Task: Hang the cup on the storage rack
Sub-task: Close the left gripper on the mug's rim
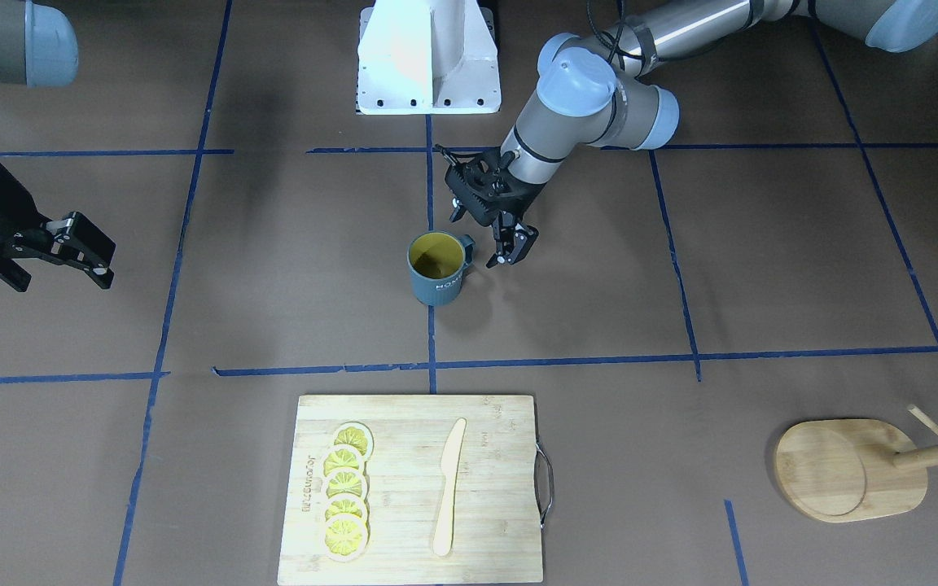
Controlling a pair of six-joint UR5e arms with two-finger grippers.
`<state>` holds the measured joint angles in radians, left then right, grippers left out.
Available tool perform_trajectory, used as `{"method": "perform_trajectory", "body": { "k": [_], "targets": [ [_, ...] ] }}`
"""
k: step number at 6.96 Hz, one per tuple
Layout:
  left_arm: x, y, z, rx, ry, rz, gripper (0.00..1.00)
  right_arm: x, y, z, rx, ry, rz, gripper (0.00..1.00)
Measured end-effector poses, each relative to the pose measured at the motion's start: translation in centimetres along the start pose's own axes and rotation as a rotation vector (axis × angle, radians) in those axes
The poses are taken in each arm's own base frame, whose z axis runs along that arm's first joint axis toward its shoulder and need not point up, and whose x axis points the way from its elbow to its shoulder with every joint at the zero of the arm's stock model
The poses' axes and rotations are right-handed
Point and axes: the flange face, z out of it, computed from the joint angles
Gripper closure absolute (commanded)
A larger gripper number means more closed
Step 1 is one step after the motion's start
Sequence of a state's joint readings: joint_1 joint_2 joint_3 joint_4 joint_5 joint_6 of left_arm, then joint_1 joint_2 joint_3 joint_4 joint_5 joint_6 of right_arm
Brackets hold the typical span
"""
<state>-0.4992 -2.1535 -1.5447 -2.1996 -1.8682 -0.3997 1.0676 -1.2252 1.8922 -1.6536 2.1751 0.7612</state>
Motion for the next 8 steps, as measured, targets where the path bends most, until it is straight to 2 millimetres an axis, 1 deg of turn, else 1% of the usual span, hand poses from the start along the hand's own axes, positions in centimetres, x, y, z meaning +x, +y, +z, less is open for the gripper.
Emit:
{"method": "perform_trajectory", "body": {
  "k": [1,2,3,4,5,6,8],
  "targets": [
    [-0.36,0.35,0.43,0.029,0.006,0.008,0.05,-0.04,0.0,-0.04,0.001,0.0,0.0,0.0],
    [-0.45,0.7,0.53,0.051,0.015,0.012,0.14,-0.05,-0.04,-0.09,0.002,0.0,0.001,0.0],
    [-0.4,0.94,0.56,0.064,0.022,0.009,0.35,-0.08,-0.08,-0.19,0.004,-0.001,0.002,0.0],
    [-0.26,1.07,0.64,0.067,0.026,0.006,0.61,-0.12,-0.11,-0.27,0.005,-0.002,0.003,0.0],
    [-0.15,1.14,0.71,0.067,0.028,0.004,0.84,-0.14,-0.14,-0.29,0.005,-0.002,0.004,0.0],
    [-0.11,1.17,0.72,0.068,0.03,-0.004,1.0,-0.14,-0.16,-0.3,0.005,-0.002,0.005,0.0],
    [0.15,0.88,0.29,0.085,0.042,-0.08,1.0,-0.21,-0.18,-0.35,0.006,-0.003,0.007,0.0]
  ]
}}
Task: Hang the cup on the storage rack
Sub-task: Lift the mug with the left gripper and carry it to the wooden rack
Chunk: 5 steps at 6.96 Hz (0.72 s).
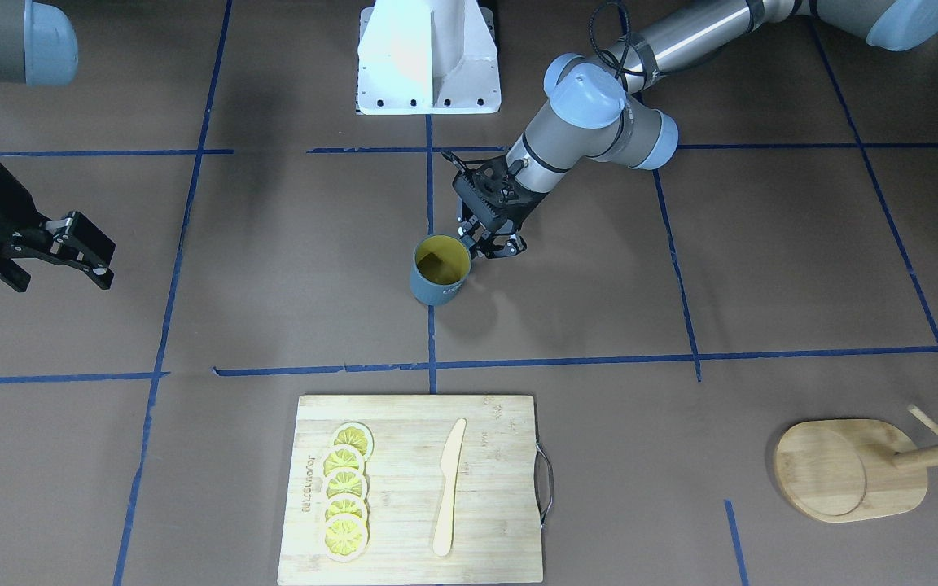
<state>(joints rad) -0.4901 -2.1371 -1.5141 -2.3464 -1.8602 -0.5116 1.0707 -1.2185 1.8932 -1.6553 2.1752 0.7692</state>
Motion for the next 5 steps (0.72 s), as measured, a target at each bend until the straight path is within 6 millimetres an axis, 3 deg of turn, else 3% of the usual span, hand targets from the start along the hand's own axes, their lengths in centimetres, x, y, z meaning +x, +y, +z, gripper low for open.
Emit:
{"method": "perform_trajectory", "body": {
  "k": [2,4,5],
  "targets": [
    [-0.6,-1.3,-1.7,0.04,0.0,-0.06,1.0,0.4,-0.3,-0.7,0.006,-0.009,0.007,0.0],
    [-4.7,-3.6,-4.8,0.093,-0.048,-0.15,1.0,2.8,-1.1,-2.5,0.012,-0.032,0.009,0.0],
    [-7.5,-5.0,-7.0,0.125,-0.073,-0.233,1.0,5.0,-1.4,-3.1,0.018,-0.025,-0.034,0.0]
  ]
}}
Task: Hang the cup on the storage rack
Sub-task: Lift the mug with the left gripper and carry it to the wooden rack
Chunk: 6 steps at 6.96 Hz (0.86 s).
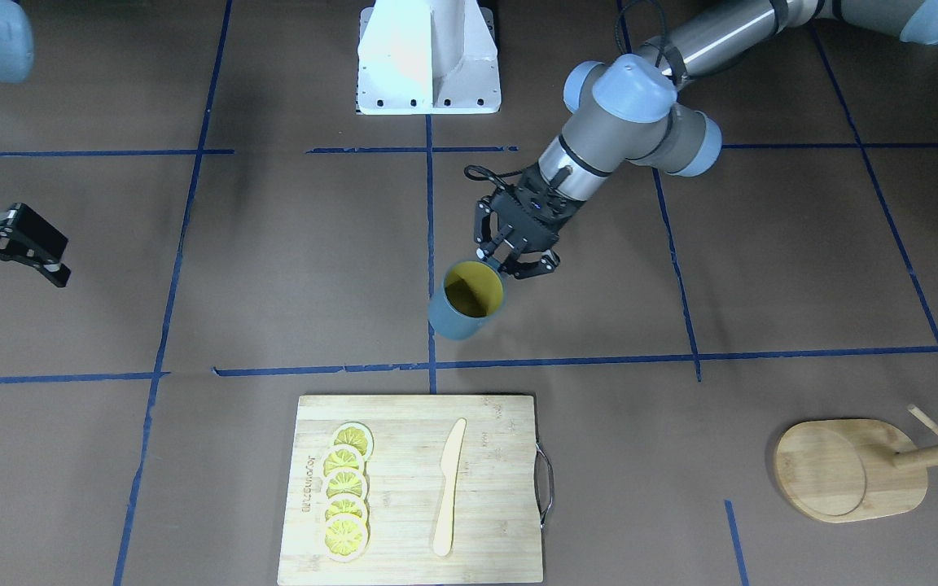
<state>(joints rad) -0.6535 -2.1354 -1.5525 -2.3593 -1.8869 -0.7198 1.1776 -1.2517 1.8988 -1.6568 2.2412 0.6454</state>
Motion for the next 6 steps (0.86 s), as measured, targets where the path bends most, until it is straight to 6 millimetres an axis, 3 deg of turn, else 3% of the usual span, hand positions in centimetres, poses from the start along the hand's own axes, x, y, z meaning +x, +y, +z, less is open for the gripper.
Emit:
{"method": "perform_trajectory", "body": {
  "k": [2,4,6],
  "targets": [
    [-5.1,-3.5,-4.3,0.054,-0.011,-0.241,1.0,6.5,-0.2,-1.3,-0.02,0.057,-0.132,0.0],
    [-8.9,-4.9,-8.7,0.153,0.053,-0.62,1.0,13.6,-0.3,-4.2,-0.094,0.121,-0.267,0.0],
    [-12.6,-7.1,-12.9,0.248,0.095,-0.913,1.0,18.9,1.1,-6.4,-0.14,0.109,-0.295,0.0]
  ]
}}
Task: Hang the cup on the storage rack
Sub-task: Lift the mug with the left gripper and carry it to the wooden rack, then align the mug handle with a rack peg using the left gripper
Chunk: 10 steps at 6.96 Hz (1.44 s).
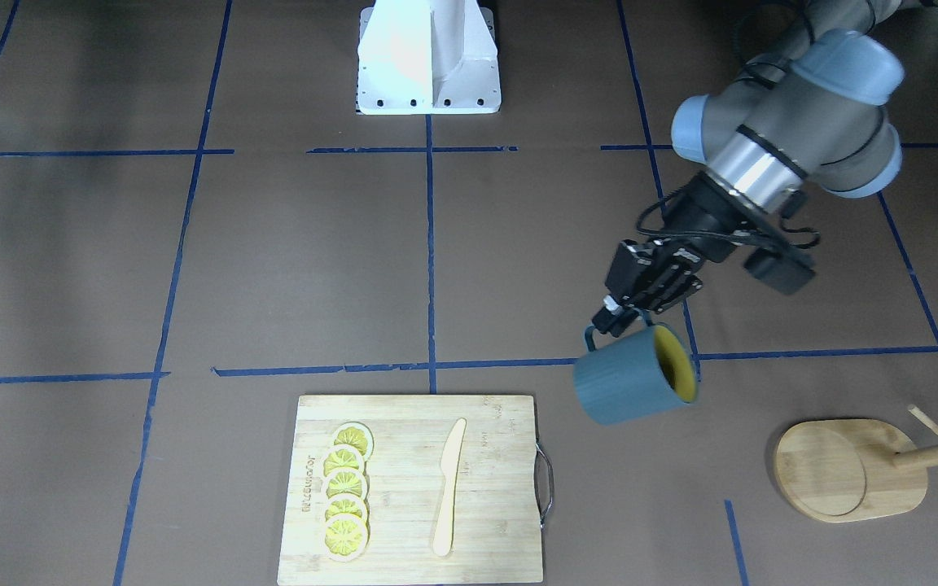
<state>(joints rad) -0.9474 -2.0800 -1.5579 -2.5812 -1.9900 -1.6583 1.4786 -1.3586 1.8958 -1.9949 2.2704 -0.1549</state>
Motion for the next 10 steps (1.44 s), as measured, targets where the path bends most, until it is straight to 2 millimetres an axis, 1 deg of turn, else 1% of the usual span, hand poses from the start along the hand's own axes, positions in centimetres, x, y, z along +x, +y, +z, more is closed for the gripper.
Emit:
{"method": "perform_trajectory", "body": {
  "k": [1,2,3,5,6,7,8,9,10],
  "targets": [
    [-0.4,-2.1,-1.2,0.035,0.035,-0.113,1.0,1.1,1.5,0.1,-0.004,-0.023,0.004,0.0],
    [-1.4,-4.0,-2.0,0.058,0.082,-0.221,1.0,1.2,2.4,-0.2,0.002,-0.031,0.002,0.0],
    [-2.8,-5.6,-2.5,0.086,0.15,-0.325,1.0,1.1,2.8,-0.5,0.01,-0.028,-0.002,0.0],
    [-6.3,-8.3,-2.6,0.167,0.29,-0.528,1.0,0.9,2.8,-0.9,0.02,-0.016,-0.009,0.0],
    [-7.4,-9.5,-2.7,0.213,0.329,-0.605,1.0,0.5,2.7,-1.4,0.03,-0.013,-0.016,0.0],
    [-8.4,-11.4,-3.4,0.264,0.368,-0.692,1.0,0.3,2.7,-1.6,0.036,-0.012,-0.02,0.0],
    [-9.9,-13.7,-4.4,0.315,0.402,-0.775,1.0,0.3,2.8,-1.7,0.038,-0.012,-0.021,0.0],
    [-11.2,-15.9,-5.5,0.358,0.426,-0.828,1.0,0.3,2.8,-1.7,0.038,-0.012,-0.021,0.0],
    [-12.2,-17.5,-6.1,0.381,0.443,-0.863,1.0,0.3,2.8,-1.7,0.037,-0.012,-0.02,0.0]
  ]
}}
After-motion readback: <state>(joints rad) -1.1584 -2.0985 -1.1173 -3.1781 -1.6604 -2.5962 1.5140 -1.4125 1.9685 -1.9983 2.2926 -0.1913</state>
